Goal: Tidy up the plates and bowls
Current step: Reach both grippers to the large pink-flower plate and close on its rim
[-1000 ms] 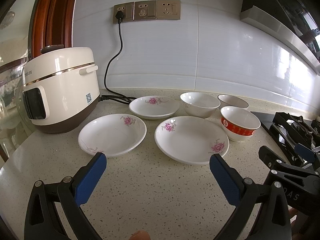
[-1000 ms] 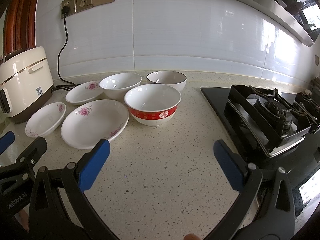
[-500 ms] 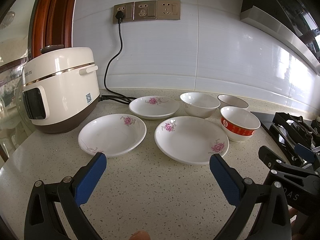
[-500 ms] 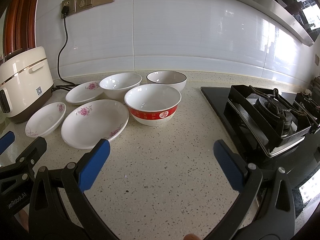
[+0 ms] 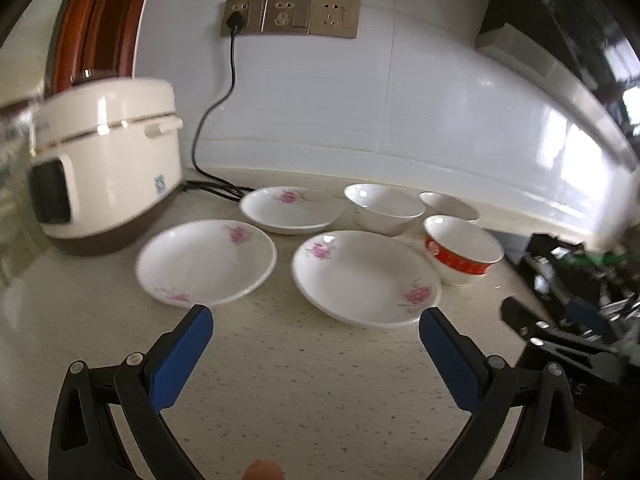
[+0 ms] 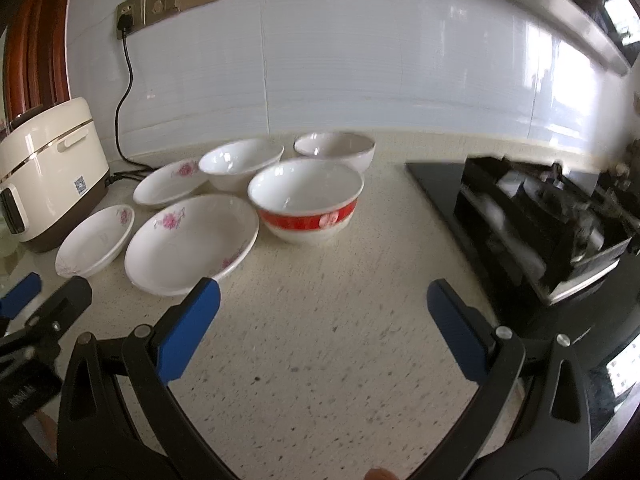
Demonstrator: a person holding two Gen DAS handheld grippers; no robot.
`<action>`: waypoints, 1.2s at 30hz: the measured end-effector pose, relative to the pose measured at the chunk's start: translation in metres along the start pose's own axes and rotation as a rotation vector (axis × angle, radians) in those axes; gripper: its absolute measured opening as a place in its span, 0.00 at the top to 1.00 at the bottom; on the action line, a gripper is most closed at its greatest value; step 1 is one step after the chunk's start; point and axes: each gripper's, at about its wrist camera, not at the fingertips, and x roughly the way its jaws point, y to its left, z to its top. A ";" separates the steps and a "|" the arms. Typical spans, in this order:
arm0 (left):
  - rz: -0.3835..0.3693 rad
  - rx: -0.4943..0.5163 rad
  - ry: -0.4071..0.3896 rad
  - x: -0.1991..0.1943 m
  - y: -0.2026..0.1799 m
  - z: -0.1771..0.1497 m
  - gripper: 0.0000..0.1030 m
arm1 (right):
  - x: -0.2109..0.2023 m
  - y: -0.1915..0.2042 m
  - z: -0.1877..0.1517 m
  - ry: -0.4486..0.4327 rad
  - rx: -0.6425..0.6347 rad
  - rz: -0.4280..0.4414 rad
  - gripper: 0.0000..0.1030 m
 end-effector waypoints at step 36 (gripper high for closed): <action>-0.181 -0.301 0.353 0.120 0.051 0.021 0.56 | 0.102 0.036 0.038 0.283 0.093 0.222 0.25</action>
